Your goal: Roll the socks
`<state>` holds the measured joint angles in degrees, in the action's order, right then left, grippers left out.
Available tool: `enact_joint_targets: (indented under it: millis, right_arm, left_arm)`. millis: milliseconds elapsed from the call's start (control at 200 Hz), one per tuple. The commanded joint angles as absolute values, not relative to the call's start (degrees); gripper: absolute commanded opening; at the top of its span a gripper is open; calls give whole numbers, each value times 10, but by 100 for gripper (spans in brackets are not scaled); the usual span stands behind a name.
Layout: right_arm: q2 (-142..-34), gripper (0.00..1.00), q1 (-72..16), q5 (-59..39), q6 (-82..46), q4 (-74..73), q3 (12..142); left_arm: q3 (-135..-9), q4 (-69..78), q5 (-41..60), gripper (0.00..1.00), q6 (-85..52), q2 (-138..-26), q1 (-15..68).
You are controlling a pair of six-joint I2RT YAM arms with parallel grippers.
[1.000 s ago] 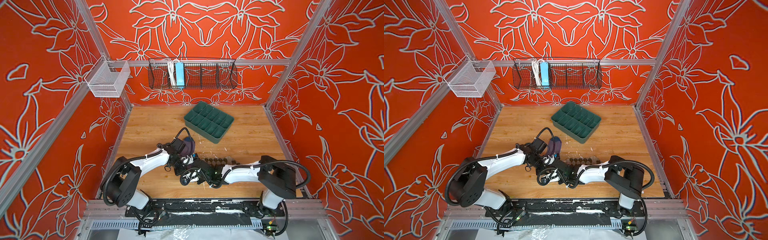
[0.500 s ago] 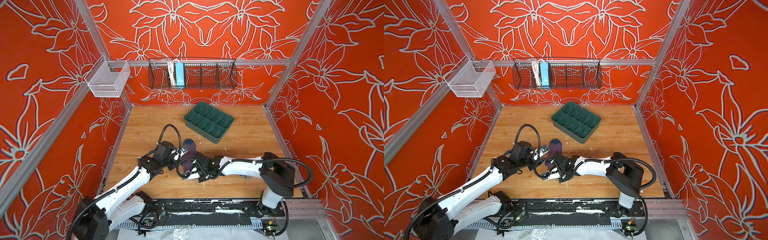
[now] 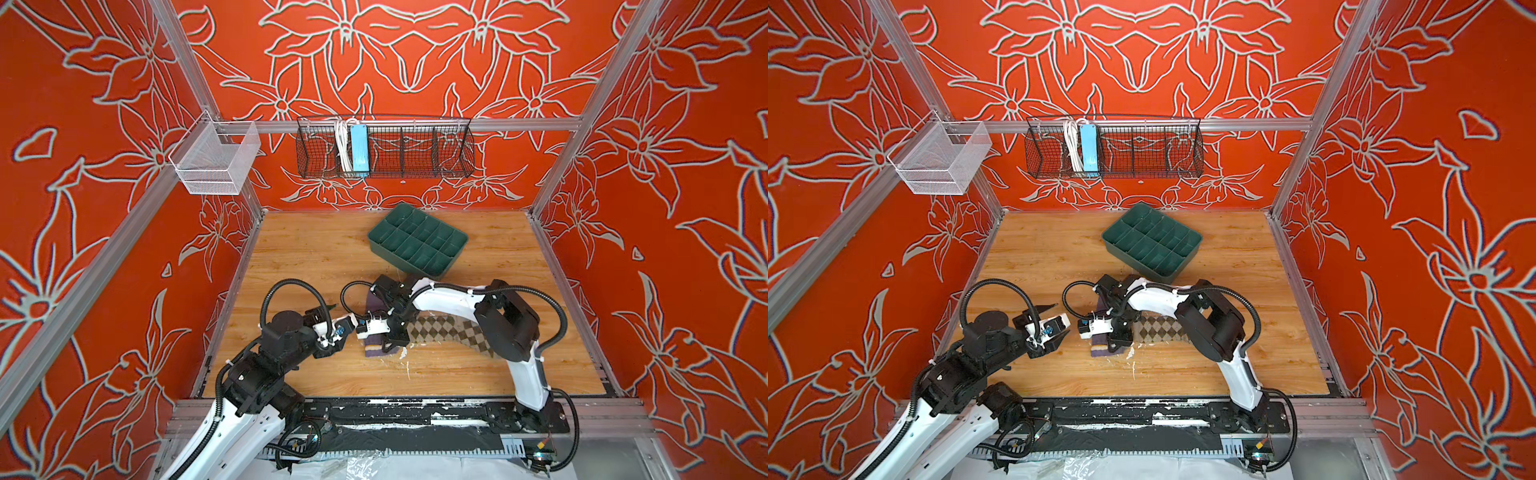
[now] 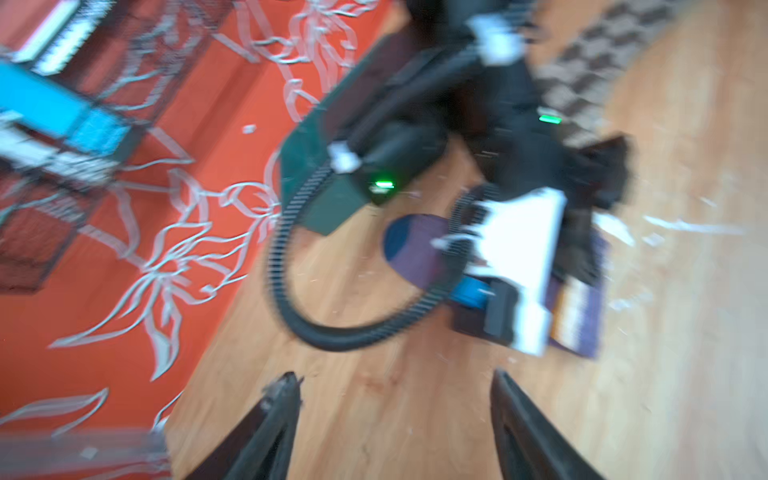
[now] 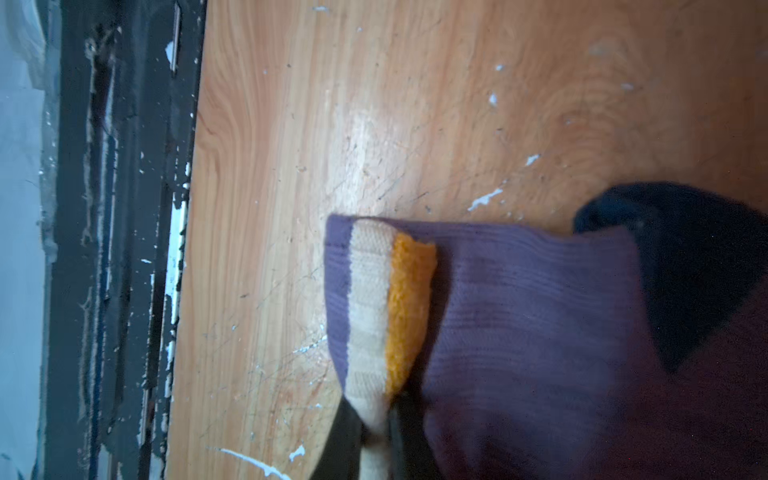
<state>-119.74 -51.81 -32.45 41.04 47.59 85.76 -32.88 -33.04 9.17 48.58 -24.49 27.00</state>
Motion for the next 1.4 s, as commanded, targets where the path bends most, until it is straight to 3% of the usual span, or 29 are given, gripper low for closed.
enact_joint_targets:
  millis: [0,160,450,921,1036,1221,1286,1396]
  right_arm:
    - [-1238,0,-512,-310,397,534,881]
    - [-1262,1,-505,-303,388,528,908]
    - [-1297,3,-496,-311,385,529,935]
    - [-1293,3,-486,-365,401,524,920]
    - [-1287,3,-481,-376,400,522,918]
    - [-1248,3,-461,-387,371,479,889]
    - [-1218,3,-450,-394,351,446,861]
    - [-1145,13,-428,-415,316,378,794]
  left_arm:
    - [-329,-401,160,70,558,-269,275]
    - [-293,-348,122,69,568,-307,321]
    - [-232,-190,-5,64,482,-477,506]
    - [-246,-36,-88,58,415,-693,519]
    - [-249,-32,-78,43,413,-716,522]
    - [-261,-52,-68,0,411,-750,523]
    - [-260,-55,-72,0,411,-755,523]
    - [-257,-62,-79,0,419,-749,523]
